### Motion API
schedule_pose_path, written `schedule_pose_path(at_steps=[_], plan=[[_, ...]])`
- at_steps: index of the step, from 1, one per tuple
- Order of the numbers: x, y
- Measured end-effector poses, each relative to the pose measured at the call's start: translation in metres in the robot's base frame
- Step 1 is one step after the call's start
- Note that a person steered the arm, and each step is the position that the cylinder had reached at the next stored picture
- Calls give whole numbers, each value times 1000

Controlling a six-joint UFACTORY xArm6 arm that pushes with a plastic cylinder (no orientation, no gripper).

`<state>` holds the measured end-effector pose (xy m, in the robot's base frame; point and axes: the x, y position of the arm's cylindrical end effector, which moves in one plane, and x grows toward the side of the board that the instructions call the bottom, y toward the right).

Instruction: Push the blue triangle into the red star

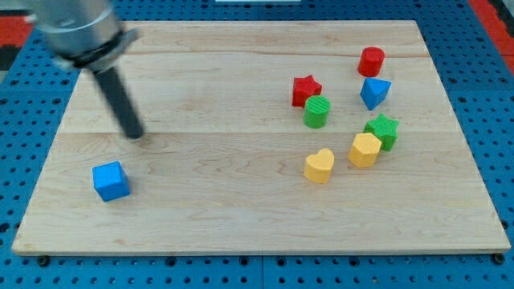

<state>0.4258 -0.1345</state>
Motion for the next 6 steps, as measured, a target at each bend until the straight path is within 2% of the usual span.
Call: schedule_pose_path(at_steps=[1,2,3,4,5,6], plan=[[-47,97],[-104,151],[-135,167],[-124,242],[-109,276],[-72,321]])
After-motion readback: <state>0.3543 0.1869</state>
